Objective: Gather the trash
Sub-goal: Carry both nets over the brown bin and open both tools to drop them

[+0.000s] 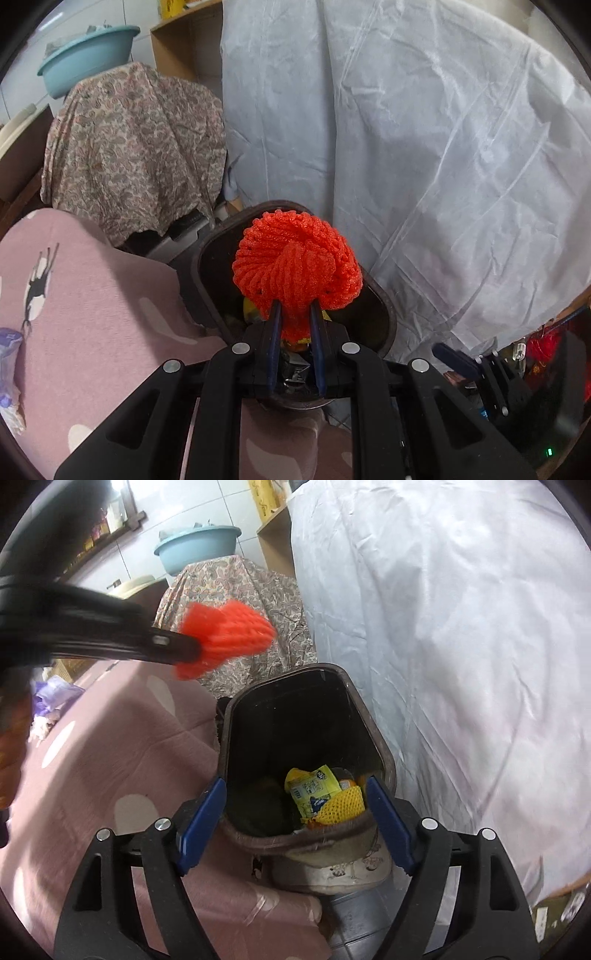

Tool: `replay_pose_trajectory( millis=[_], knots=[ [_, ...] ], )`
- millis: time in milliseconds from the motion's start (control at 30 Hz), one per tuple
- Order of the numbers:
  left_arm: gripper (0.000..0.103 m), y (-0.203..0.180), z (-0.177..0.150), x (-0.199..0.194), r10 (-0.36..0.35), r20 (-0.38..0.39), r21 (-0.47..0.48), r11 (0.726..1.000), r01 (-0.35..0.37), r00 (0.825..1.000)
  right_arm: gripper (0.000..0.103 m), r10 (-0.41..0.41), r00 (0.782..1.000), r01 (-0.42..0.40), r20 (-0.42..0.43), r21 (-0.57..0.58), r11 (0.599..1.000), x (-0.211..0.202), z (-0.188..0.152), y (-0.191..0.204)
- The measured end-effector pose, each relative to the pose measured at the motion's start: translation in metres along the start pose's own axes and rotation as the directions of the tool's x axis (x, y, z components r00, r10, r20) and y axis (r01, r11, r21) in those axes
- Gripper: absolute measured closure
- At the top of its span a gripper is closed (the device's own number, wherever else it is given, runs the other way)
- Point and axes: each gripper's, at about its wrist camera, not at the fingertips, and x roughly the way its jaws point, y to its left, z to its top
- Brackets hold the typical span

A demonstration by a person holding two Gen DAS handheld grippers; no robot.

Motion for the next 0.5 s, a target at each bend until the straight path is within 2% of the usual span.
replay_pose_trajectory(
  millis=[333, 433, 500],
  knots=[
    [0.085, -0.007, 0.008, 0.030, 0.003, -0.054, -0.019, 1.000, -0.004, 0.999, 0.025, -0.010, 1.000, 0.008, 0.017, 0.072, 0.997, -0.020, -0.016, -0.011],
    [0.075, -0.008, 0.009, 0.035, -0.002, -0.064, -0.021, 1.000, 0.000, 0.998, 0.024, -0.016, 1.000, 0.014, 0.016, 0.083, 0.996, -0.024, -0.019, -0.011],
    [0.055, -0.009, 0.009, 0.034, 0.000, -0.056, -0.022, 1.000, -0.001, 0.998, 0.021, -0.037, 0.999, 0.036, 0.016, 0.078, 0.996, -0.027, -0.022, -0.011]
  ],
)
